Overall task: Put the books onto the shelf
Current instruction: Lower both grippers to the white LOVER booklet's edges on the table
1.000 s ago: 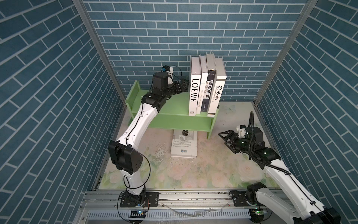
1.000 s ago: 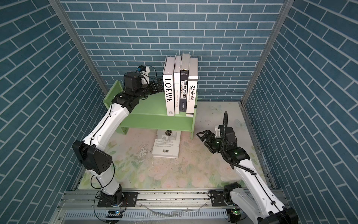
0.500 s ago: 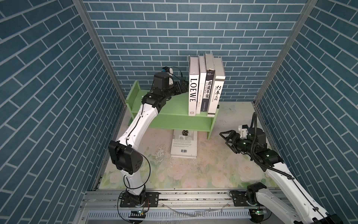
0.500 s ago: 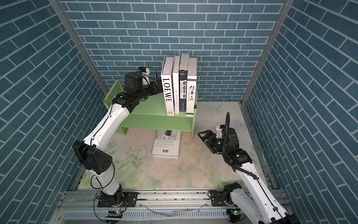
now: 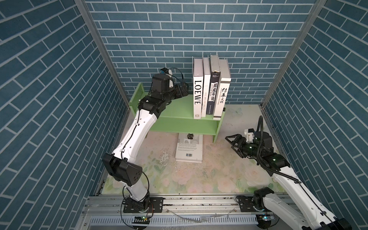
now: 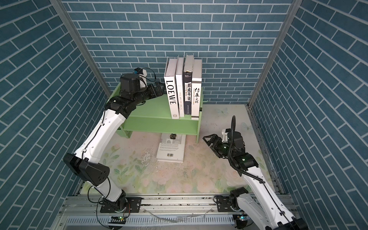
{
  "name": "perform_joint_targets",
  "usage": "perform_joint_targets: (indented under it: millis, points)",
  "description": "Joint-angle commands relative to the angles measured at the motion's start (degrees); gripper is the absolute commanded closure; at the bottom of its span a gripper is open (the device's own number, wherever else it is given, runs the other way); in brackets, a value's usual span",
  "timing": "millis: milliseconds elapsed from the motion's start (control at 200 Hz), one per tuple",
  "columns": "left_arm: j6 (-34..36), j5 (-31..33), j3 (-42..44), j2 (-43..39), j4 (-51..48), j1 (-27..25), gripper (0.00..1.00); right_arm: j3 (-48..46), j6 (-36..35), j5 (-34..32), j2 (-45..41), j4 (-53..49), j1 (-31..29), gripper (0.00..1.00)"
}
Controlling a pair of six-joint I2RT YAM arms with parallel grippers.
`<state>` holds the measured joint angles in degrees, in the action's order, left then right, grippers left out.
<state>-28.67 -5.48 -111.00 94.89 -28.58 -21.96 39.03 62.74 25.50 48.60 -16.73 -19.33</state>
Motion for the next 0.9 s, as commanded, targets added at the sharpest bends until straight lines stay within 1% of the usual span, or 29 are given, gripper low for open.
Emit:
perform_joint_targets:
  millis: [0,145,295,420,520,610,750,820,895]
  points:
    - [0.23,2.13,2.50,-5.73,-3.61,-0.29,0.00,-1.35,0.94,0.78,1.34,3.05,0.16,0.12]
    - [-1.75,2.61,11.68,-16.15,-8.06,-0.29,0.00,-3.56,1.44,0.72,3.72,7.38,-0.39,0.13]
    - [-4.63,3.45,21.15,-28.13,-16.78,-0.63,0.00,-4.60,1.66,0.20,6.73,10.75,-2.67,0.13]
    - [-10.90,2.84,30.88,-38.20,-20.57,-1.78,0.01,-5.03,1.75,-1.91,9.73,13.12,-6.65,0.13]
    - [-16.56,3.70,39.91,-44.30,-21.56,-4.33,0.02,-6.18,2.73,-4.16,12.06,17.35,-10.07,0.13]
    - [-20.20,3.97,49.09,-48.07,-21.00,-7.02,0.02,-8.24,3.93,-6.39,14.01,22.06,-12.42,0.14]
    - [-22.06,3.40,58.76,-52.26,-19.34,-7.49,0.01,-10.95,4.60,-10.55,16.43,28.13,-15.53,0.13]
    - [-21.97,2.14,62.43,-52.53,-16.83,-7.49,0.00,-11.08,4.56,-12.12,17.79,29.12,-16.78,0.12]
    - [-21.74,-0.32,66.34,-50.97,-12.74,-7.50,0.00,-11.03,4.50,-13.92,19.47,30.23,-18.15,0.11]
